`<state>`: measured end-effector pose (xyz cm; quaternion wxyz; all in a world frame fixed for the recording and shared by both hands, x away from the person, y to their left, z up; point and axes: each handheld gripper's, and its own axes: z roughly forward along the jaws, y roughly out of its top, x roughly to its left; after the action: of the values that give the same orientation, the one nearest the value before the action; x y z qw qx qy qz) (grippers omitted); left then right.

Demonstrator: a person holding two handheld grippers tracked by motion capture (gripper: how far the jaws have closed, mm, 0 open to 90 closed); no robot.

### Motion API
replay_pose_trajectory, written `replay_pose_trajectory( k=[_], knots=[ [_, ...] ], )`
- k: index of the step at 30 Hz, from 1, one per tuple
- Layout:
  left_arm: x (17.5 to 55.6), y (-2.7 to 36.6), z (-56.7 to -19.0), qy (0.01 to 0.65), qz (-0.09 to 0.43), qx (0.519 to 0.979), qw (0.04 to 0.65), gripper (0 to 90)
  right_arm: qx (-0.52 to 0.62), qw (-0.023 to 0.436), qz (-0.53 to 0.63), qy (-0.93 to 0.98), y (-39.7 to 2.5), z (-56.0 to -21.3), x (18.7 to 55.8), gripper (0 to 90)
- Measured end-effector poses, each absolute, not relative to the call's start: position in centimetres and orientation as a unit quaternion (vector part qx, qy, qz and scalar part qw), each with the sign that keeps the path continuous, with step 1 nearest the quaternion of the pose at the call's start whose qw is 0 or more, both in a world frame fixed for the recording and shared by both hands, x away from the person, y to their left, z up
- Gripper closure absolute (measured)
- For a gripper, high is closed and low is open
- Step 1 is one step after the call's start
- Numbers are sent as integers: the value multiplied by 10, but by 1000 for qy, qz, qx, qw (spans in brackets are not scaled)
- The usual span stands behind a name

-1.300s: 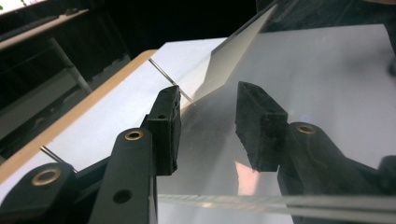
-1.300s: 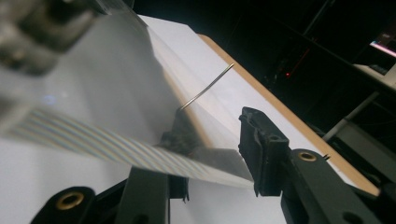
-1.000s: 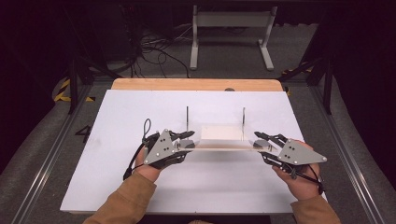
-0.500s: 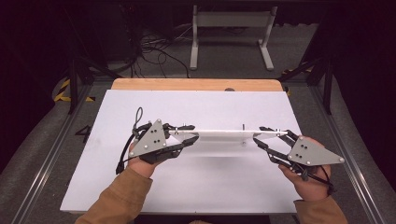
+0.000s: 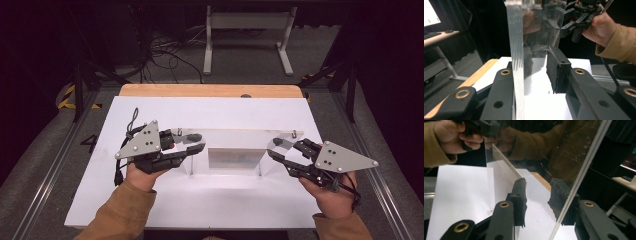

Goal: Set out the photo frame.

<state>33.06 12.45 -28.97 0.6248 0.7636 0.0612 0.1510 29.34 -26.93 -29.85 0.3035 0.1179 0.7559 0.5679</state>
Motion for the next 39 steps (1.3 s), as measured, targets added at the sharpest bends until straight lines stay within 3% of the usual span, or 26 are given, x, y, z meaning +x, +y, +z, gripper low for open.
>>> replay_pose_trajectory(
  k=[12, 18, 24, 39],
  knots=[
    [337, 123, -293, 90, 169, 752, 631, 651, 126, 290, 586, 746, -271, -300, 307, 608],
    [343, 126, -300, 122, 178, 747, 629, 458, 134, 299, 586, 741, -269, -302, 318, 534],
    [351, 128, -312, 152, 178, 747, 623, 382, 159, 290, 590, 737, -266, -306, 336, 437],
    [376, 136, -332, 191, 137, 756, 610, 360, 204, 285, 577, 738, -268, -315, 358, 381]
  ],
)
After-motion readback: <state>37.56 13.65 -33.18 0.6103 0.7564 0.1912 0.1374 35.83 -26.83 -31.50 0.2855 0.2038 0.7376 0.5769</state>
